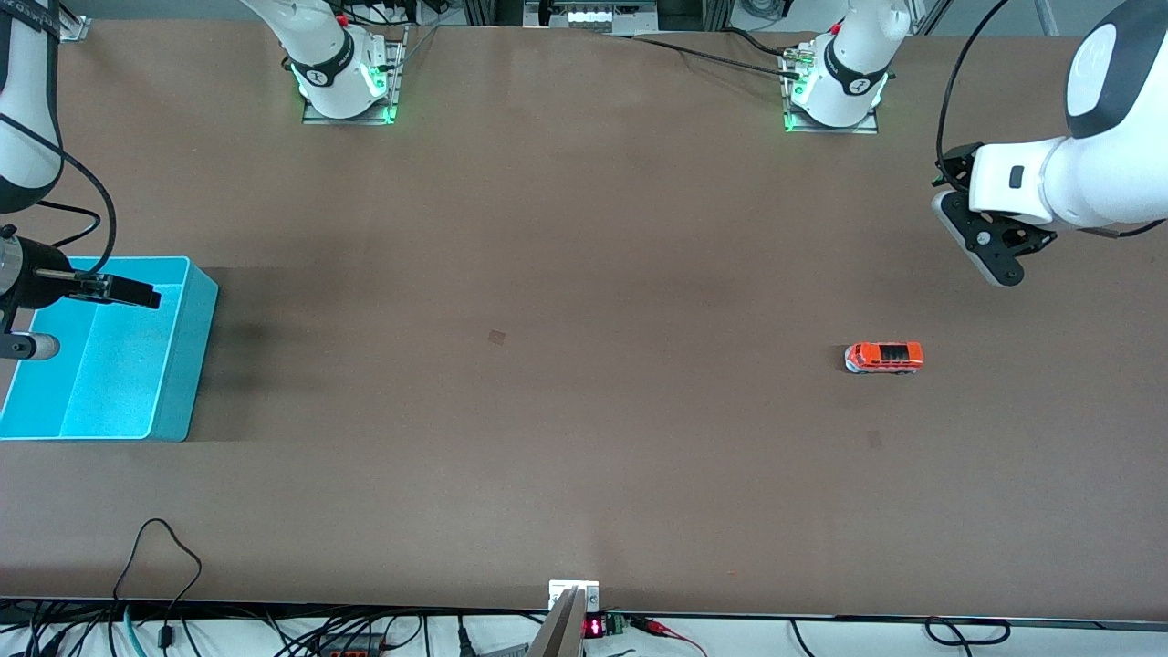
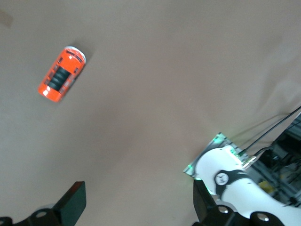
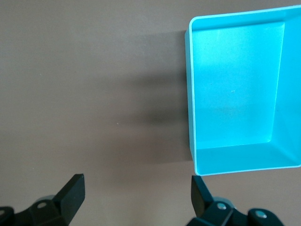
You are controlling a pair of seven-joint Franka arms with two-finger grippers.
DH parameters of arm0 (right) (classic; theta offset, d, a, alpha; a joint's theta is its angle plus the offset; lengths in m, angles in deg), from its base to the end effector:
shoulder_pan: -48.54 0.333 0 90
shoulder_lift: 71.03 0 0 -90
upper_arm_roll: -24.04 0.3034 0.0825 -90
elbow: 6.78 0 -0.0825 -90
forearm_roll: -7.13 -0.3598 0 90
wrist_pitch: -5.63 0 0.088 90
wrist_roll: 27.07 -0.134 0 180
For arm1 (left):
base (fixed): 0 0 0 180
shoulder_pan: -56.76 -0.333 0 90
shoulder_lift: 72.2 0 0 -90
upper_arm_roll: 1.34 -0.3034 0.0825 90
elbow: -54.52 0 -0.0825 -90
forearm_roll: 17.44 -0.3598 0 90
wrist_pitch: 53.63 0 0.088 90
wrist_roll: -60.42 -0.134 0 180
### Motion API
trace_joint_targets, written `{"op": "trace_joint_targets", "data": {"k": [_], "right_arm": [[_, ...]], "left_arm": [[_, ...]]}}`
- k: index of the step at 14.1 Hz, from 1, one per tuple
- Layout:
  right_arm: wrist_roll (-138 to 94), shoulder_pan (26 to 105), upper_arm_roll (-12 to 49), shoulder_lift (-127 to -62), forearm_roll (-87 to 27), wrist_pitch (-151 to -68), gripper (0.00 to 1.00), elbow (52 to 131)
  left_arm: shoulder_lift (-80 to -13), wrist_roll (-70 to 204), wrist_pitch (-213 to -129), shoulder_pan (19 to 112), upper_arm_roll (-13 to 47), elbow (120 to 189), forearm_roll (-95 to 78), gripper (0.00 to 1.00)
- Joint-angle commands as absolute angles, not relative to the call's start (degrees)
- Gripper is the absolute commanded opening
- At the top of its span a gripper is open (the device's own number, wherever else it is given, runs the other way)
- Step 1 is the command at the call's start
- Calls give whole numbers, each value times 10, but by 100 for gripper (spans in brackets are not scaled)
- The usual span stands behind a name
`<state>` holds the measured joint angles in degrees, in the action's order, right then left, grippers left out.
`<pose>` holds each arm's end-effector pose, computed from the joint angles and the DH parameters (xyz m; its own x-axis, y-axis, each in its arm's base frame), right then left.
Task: Wind up bus and store in blue box
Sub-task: 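Lower the left gripper down over the orange bus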
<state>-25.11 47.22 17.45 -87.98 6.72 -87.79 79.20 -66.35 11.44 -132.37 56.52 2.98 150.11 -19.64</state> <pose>0.5963 -0.0748 0.4534 0.9811 -0.1028 -0.1641 -0.1007 -0.9947 0.0209 0.5107 -0.0294 0.4785 0.5452 -0.7917 -0.2756 -0.7460 -0.6082 0.2712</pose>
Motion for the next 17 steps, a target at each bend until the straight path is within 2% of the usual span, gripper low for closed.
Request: {"op": "trace_joint_targets", "data": {"k": [1,5,10,14,17], "right_arm": [[-243,464,178,-880,60,-875,100,788],[-243,463,178,-880,59,-870,100,789],[-235,462,179,-885,58,-872,100,786],[-235,463,181,-885,58,-872,100,786],[-234,463,181,-885,58,-871,100,786]], "left_arm": [[-644,29,-1347,560,30,1494,-214,100],[-620,-86,-1488,549,30,1570,-228,100],[-552,-173,-1654,523,31,1607,-236,100],[-536,-181,-1813,522,31,1692,-236,100],[-494,-202,-1877,522,31,1698,-236,100]]}}
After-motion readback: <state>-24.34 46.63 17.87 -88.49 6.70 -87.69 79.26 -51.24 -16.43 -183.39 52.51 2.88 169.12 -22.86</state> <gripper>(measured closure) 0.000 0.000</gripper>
